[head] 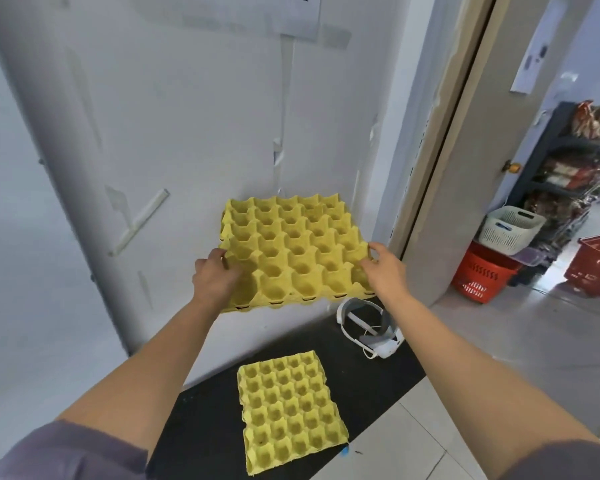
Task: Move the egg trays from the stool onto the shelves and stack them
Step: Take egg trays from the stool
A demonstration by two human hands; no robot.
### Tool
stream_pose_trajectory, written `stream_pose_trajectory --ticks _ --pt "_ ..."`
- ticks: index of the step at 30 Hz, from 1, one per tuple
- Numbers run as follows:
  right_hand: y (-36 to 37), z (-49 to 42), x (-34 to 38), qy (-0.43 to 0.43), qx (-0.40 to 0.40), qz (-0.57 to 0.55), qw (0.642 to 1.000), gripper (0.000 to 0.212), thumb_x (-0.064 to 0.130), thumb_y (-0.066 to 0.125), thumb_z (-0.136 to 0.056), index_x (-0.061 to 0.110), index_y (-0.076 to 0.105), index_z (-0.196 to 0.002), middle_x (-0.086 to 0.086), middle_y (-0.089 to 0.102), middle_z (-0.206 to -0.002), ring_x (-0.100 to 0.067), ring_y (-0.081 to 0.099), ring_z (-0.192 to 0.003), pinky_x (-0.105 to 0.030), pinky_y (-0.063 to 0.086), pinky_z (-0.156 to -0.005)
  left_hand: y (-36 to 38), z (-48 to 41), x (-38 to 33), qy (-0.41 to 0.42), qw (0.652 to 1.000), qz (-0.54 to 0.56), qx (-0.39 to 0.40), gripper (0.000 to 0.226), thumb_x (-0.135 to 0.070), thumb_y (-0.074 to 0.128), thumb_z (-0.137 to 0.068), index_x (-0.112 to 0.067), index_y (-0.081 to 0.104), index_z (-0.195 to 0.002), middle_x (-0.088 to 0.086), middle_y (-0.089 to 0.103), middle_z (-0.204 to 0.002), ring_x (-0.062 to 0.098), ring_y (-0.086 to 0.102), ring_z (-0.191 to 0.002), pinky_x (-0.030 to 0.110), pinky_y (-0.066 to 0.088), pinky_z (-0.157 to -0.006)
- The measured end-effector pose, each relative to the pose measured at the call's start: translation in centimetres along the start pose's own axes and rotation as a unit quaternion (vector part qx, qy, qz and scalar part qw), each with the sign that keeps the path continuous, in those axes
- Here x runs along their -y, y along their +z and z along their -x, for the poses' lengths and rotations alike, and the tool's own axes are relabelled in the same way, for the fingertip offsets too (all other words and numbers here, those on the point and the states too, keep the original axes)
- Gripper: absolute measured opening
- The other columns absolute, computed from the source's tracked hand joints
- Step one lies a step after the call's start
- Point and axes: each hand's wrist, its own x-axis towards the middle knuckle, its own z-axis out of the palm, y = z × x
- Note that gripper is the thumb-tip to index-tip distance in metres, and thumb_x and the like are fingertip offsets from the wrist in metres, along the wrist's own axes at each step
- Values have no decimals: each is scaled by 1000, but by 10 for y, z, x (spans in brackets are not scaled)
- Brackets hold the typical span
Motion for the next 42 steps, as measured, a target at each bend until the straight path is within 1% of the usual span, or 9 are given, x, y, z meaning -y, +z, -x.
stream_pose_trajectory --ticks 3,7,17,22,25,27,33,39,42 --pt "-12 16 12 -23 -1 6 1000 44 20 51 -93 21 48 -137 -9 60 -122 -29 59 -104 -39 50 -89 -20 24 -8 20 1000 -7 -20 81 -45 49 -62 -18 40 -137 16 38 -129 41 46 -117 51 42 -100" --pt "-28 52 19 -55 19 0 998 43 20 48 -94 22 47 -137 -6 60 -119 -28 59 -104 -42 50 -89 -44 72 -13 41 998 -14 -42 77 -43 51 -65 -20 40 -138 16 39 -131 40 46 -117 51 43 -99" --pt "-62 158 52 -111 70 -39 991 42 17 49 -92 21 50 -134 -8 59 -127 -29 57 -110 -41 49 -92 -115 209 -2 37 991 -40 -124 81 -38 46 -58 -19 44 -136 20 43 -128 40 48 -116 46 42 -101" --pt "-66 203 88 -149 67 -32 986 41 19 50 -93 20 50 -134 -7 58 -130 -28 55 -115 -36 46 -90 -161 256 6 41 985 -31 -164 71 -36 52 -69 -17 42 -137 19 41 -130 39 48 -115 44 42 -99" --pt "-63 238 108 -162 64 -42 984 41 20 50 -93 20 51 -134 -7 58 -131 -29 55 -116 -36 45 -90 -189 279 22 43 981 -27 -187 57 -23 56 -84 -17 40 -139 19 40 -131 38 46 -117 44 41 -99" --pt "-59 265 117 -164 63 -45 983 41 20 50 -93 20 51 -134 -7 57 -132 -29 54 -116 -37 45 -91 -208 297 36 42 980 -23 -195 54 -18 54 -86 -17 40 -138 18 39 -130 39 48 -115 46 42 -99" --pt "-48 355 135 -149 80 -52 984 39 20 51 -92 22 51 -132 -7 58 -131 -27 56 -112 -35 46 -88 -265 360 80 37 981 -32 -189 54 -21 55 -85 -17 42 -137 20 49 -124 40 53 -107 48 47 -91" --pt "-44 431 155 -160 97 -52 981 42 20 50 -93 23 49 -134 -6 56 -134 -25 56 -109 -34 45 -86 -314 427 110 37 975 -29 -216 56 -22 56 -84 -16 42 -138 18 45 -129 39 50 -111 51 45 -95" --pt "-46 457 167 -176 102 -51 978 42 19 49 -92 22 49 -135 -5 56 -134 -20 55 -95 -31 44 -81 -331 458 120 30 973 -23 -228 68 -33 56 -72 -17 43 -136 23 50 -122 44 52 -106 52 47 -92"
